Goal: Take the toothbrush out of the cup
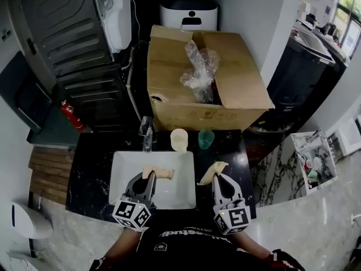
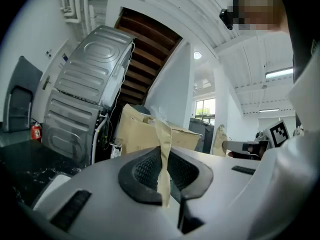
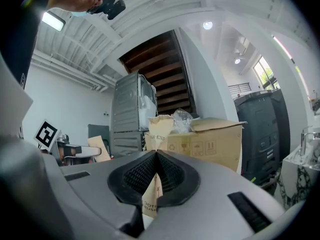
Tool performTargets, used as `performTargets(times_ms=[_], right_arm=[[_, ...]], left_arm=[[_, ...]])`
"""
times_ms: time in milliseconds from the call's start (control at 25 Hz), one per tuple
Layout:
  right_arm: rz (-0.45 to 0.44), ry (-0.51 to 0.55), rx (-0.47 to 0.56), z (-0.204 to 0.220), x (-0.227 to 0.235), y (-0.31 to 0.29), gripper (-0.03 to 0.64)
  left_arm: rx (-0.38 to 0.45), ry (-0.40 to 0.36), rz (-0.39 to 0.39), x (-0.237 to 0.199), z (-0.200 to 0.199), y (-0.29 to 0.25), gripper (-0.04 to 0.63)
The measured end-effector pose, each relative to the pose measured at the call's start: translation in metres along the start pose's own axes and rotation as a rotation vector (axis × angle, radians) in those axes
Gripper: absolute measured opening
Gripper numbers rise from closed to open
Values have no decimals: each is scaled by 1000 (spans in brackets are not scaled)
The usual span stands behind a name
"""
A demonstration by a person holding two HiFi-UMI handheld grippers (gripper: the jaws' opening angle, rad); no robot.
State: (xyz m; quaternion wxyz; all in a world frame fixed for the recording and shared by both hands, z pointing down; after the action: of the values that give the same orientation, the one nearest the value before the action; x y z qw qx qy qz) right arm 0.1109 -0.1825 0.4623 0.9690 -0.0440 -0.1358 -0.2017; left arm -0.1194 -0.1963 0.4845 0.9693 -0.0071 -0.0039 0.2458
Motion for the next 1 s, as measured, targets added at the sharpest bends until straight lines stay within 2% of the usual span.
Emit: performTargets(times_ms=[80,280,440,1000], right_arm=[[5,3,6,-2,1,0,37],[9,16,18,-7,2,0,37],[16,28,20,-8,2,-2,37],[35,29,12,-6,3,1,37]], left_arm=[[1,4,18,3,1,-2,35],[35,-70,31,5,-15,-4,35],[39,-98,40,9,-19,-4,35],[-1,-90,56,13,-8,-7,35]])
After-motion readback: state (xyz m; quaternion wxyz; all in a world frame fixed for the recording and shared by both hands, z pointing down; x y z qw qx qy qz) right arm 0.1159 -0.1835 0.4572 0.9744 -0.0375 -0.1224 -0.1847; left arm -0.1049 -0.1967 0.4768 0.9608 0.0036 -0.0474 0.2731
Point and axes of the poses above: the fingertips, and each gripper's own axes: y backward along the fingers, x to its right, z out of its underside, the point moved 1 cm from there along y, backward along the fingers, and after that the axes turned 12 degrees about -y, right-handed, at the moved point
